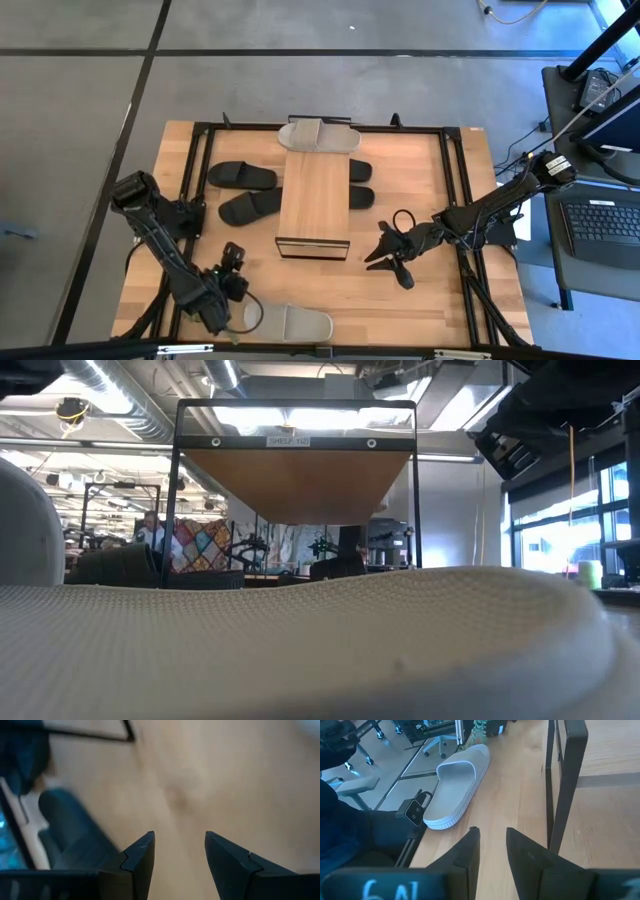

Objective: Pick and place slides into the shelf
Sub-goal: Put the gray slide on the shelf

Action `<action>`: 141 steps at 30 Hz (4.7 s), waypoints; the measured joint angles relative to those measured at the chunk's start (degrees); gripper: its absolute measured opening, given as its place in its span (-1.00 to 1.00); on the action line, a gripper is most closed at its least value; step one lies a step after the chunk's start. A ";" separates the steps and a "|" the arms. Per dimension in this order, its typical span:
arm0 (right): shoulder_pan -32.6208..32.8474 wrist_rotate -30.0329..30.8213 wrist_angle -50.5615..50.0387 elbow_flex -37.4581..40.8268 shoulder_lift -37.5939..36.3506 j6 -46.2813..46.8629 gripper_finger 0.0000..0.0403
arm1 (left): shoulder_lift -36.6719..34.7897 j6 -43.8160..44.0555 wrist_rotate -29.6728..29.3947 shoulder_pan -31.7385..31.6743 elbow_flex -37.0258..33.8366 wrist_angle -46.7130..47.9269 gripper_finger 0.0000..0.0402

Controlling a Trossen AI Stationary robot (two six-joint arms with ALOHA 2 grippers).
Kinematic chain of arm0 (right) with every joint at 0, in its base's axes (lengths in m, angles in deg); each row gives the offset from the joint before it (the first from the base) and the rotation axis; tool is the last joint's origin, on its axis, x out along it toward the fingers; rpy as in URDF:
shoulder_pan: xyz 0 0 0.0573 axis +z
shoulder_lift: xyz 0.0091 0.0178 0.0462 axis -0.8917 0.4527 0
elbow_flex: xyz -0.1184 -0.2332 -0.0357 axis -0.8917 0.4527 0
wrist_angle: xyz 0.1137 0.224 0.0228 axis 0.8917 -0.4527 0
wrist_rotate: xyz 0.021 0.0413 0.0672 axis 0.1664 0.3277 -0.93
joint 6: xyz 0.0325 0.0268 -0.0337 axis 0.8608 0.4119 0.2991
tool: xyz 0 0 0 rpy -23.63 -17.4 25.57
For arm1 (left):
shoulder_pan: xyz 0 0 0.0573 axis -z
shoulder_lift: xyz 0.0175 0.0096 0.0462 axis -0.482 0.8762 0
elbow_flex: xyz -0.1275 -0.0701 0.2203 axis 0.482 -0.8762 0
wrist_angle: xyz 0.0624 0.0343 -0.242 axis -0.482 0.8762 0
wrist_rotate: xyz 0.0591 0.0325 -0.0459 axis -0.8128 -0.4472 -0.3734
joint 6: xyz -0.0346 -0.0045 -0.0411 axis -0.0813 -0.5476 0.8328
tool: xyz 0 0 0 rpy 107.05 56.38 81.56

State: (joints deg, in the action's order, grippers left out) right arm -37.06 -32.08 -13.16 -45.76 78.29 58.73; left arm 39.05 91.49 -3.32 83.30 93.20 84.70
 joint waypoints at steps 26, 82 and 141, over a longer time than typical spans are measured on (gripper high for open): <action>-0.02 0.00 0.79 -0.02 0.00 -0.13 -0.52 | 0.00 11.89 -12.36 4.07 6.51 18.15 -0.18; -0.02 -0.02 1.38 -0.04 0.02 -0.04 -0.52 | 7.53 -32.44 0.66 -0.82 0.76 -34.79 -0.18; 8.80 -9.20 10.19 -12.32 26.93 8.20 -0.52 | 7.63 -32.55 -2.76 -5.04 0.76 -42.07 -0.18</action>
State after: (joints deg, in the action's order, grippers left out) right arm -28.27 -41.28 -2.96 -58.08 105.22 66.94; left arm 46.68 58.94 -6.08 78.26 93.97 42.63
